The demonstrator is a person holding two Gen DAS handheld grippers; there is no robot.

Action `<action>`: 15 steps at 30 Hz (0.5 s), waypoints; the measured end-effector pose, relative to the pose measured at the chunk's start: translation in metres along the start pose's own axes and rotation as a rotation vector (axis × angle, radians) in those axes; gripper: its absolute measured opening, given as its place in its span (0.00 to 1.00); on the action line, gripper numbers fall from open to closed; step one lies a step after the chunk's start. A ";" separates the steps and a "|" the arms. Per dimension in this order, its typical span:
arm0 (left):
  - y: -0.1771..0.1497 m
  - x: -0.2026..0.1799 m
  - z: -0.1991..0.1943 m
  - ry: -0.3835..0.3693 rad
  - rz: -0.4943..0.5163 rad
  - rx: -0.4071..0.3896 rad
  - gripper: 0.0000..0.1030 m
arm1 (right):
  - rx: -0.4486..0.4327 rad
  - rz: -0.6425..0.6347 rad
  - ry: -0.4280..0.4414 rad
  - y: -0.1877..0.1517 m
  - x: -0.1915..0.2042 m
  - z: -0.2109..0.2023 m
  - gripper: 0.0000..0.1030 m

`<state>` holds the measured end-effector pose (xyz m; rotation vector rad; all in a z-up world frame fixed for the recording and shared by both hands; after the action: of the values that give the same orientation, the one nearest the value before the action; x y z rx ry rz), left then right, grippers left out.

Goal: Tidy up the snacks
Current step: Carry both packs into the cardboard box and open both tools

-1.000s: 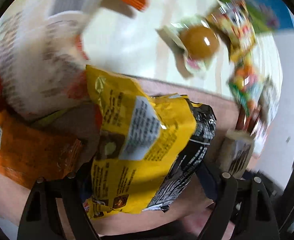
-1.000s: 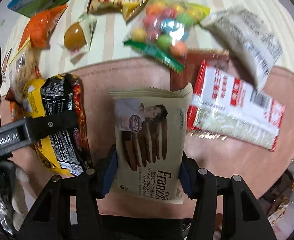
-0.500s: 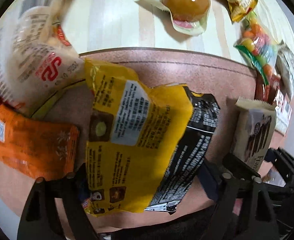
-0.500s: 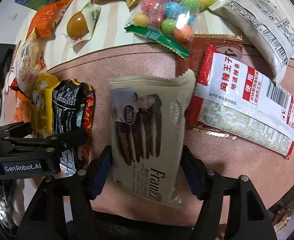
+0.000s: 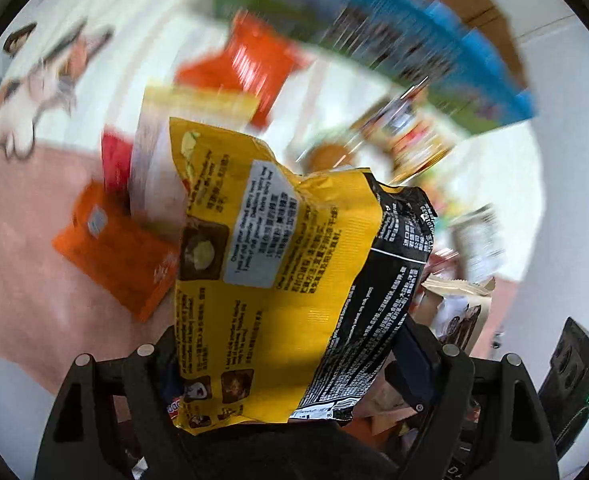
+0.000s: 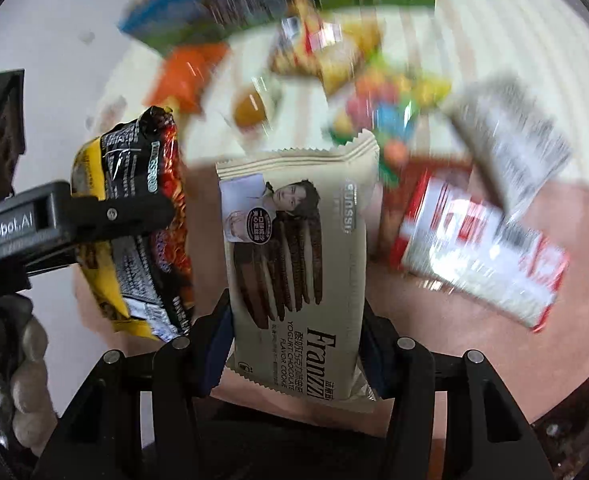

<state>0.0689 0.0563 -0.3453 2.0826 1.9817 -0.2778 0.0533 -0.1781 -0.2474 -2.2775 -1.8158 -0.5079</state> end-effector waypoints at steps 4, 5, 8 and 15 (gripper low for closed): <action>0.046 -0.009 -0.048 -0.075 0.006 -0.046 0.81 | -0.098 -0.013 0.065 0.044 0.027 -0.072 0.56; 0.061 -0.015 -0.058 -0.081 0.019 -0.060 0.81 | -0.128 -0.013 0.082 0.060 0.031 -0.089 0.56; 0.098 -0.024 -0.079 -0.086 0.054 -0.094 0.81 | -0.214 -0.030 0.086 0.105 0.045 -0.129 0.56; 0.194 -0.040 -0.087 -0.065 0.086 -0.093 0.81 | -0.302 -0.030 0.018 0.208 0.046 -0.167 0.56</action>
<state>0.2574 0.0376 -0.2405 2.0672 1.8273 -0.2294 0.2393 -0.2440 -0.0618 -2.4251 -1.8764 -0.8575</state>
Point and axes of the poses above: each gripper's, at about its wrist camera, not at the fingertips, and z roughly the way its jaws point, x to its left, y to its top, the point moved 9 cm from there along z, roughly the way its jaws point, and after that the axes turned 10 degrees about z, right-handed, at the moved point
